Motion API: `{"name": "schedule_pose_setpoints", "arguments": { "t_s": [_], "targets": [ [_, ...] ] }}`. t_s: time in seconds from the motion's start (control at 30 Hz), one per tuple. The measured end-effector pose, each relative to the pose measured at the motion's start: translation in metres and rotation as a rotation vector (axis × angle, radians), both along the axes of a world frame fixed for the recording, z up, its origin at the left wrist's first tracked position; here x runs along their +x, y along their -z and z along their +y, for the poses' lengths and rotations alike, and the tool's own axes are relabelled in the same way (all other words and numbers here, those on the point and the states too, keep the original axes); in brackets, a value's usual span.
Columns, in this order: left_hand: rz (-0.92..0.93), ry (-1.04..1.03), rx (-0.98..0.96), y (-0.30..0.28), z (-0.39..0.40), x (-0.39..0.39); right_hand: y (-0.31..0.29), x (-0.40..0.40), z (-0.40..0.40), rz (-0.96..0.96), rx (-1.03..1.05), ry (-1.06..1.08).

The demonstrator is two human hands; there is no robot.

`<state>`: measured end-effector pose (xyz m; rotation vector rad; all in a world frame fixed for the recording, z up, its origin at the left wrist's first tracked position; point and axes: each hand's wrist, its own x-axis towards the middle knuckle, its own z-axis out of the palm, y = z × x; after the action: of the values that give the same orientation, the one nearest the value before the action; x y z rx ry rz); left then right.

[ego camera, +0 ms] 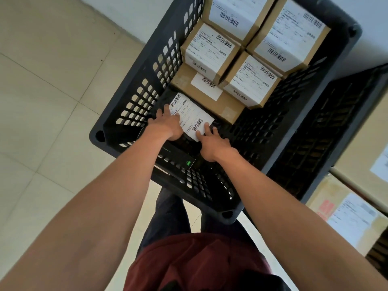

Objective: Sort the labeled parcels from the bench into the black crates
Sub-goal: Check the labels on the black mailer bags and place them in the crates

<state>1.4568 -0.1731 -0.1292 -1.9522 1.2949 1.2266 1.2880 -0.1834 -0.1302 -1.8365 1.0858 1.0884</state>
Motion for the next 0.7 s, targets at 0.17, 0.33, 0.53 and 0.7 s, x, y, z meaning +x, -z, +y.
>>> {"name": "schedule_pose_setpoints", "arguments": {
  "t_s": [0.17,0.33,0.53,0.7],
  "targets": [
    [0.07,-0.174,-0.247,-0.023,-0.004,0.016,-0.026,-0.014,-0.007,-0.177,-0.164,0.245],
    [0.313,-0.305,-0.453,-0.07,0.001,0.024,-0.093,-0.031,0.003,-0.42,-0.297,0.726],
    [0.542,-0.28,-0.662,-0.152,0.027,0.008,-0.19,-0.059,0.058,-0.656,-0.517,1.189],
    [0.775,-0.146,-0.69,-0.204,0.031,-0.041,-0.227,-0.108,0.104,-0.688,-0.669,1.352]
  ]
}}
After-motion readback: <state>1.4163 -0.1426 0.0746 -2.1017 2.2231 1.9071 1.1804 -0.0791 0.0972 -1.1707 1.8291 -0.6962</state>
